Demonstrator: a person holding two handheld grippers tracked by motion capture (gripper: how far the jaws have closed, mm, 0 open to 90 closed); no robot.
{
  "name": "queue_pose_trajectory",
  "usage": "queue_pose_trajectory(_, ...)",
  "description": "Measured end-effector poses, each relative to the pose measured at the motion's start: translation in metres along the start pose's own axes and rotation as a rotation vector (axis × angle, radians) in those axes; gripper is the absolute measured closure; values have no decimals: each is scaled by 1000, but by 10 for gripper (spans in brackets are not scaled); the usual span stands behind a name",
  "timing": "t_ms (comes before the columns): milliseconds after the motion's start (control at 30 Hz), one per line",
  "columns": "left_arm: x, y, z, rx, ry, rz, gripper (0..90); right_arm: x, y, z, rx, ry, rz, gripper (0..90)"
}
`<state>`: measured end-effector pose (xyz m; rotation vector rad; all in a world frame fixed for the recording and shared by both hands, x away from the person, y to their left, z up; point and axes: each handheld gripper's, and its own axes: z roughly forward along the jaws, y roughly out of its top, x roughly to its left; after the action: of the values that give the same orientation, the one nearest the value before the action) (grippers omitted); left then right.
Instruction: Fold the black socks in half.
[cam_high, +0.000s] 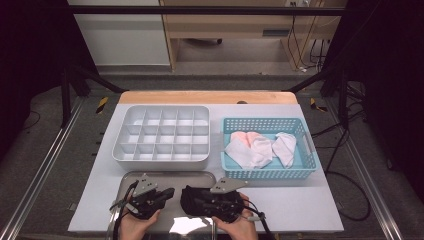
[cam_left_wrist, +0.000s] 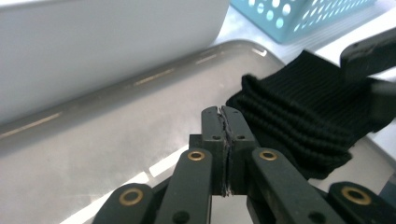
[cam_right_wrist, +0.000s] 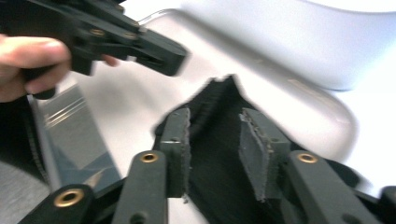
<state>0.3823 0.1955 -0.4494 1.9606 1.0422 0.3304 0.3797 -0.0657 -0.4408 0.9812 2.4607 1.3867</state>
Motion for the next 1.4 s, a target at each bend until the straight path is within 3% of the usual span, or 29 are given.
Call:
queue_pose_trajectory(133, -3, 7, -1, -10, -9, 16, 864, -10, -7, -8, 24, -41, 18, 757)
queue_pose_trajectory(167, -8, 13, 0, -14, -18, 29, 862, -14, -14, -8, 60, -57, 18, 795)
queue_pose_trajectory(233, -15, 17, 3, -13, -33, 44, 859, -16, -22, -6, 81, -67, 17, 824)
queue_pose_trajectory(467, -40, 27, 24, 14, -83, 88, 853, -17, -31, 1, 94, -72, 23, 849)
queue_pose_trajectory(567, -51, 26, 39, 56, -91, 112, 853, -18, -30, -3, 73, -63, 32, 803)
queue_pose_trajectory(733, -52, 18, 45, 85, -86, 112, 859, -20, -27, -18, 25, -90, 46, 716)
queue_pose_trajectory(767, -52, 16, 46, 93, -85, 111, 861, -23, -28, -25, 14, -105, 59, 666)
queue_pose_trajectory(900, -49, 10, 49, 116, -78, 109, 872, -25, -38, -25, 34, -120, 93, 569)
queue_pose_trajectory(1067, -49, 4, 50, 123, -76, 108, 878, -28, -46, -19, 82, -116, 112, 549)
queue_pose_trajectory(1233, -48, 3, 50, 123, -80, 106, 880, -29, -51, -13, 103, -83, 154, 624)
queue_pose_trajectory(1400, -50, 4, 50, 122, -73, 104, 879, -30, -49, -15, 120, -35, 189, 800)
